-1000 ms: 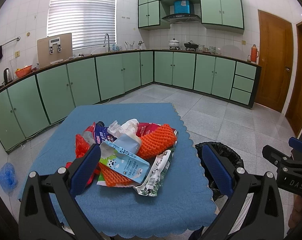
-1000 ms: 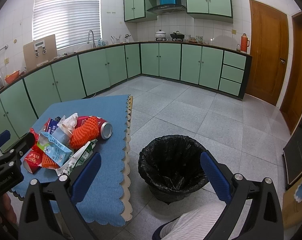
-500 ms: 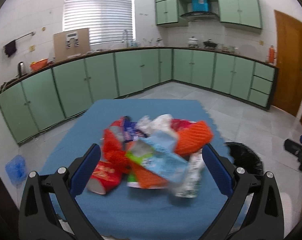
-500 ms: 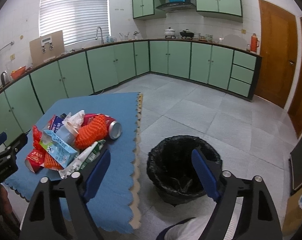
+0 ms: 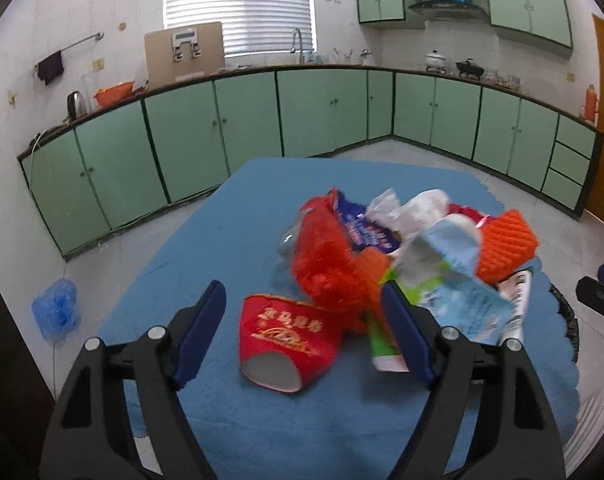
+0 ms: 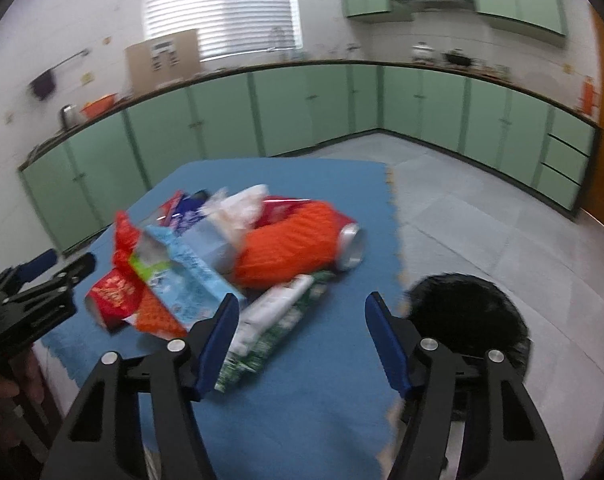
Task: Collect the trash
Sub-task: 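Move right gripper to blue milk carton while left gripper approaches red paper cup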
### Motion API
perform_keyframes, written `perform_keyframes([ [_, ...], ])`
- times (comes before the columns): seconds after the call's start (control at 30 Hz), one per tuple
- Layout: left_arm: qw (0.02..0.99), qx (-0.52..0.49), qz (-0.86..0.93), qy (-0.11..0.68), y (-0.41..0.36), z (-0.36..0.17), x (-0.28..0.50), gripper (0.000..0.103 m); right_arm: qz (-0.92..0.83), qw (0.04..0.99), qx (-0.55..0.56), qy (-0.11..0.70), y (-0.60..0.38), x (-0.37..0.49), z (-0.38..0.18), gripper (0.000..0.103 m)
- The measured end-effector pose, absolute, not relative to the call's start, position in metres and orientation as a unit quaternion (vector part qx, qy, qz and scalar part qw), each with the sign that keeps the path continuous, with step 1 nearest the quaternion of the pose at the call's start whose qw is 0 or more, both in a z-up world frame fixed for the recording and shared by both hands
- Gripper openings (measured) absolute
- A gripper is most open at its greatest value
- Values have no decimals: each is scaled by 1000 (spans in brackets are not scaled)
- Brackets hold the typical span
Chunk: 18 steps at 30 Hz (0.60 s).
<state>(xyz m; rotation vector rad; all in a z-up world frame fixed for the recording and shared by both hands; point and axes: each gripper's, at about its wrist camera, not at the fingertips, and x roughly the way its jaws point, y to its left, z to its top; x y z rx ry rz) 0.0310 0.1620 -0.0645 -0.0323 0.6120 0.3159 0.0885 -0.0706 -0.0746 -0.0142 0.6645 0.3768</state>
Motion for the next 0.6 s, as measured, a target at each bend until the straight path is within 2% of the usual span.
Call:
perform_keyframes([
  [0.23,933,-30,162,319,177,-83,40,77,267,902,-10,339,-29,121,-94,65],
  [0.6,928,-32,169,331,189,-102,60,77,294,889,-44,348,-7,139,-111,65],
])
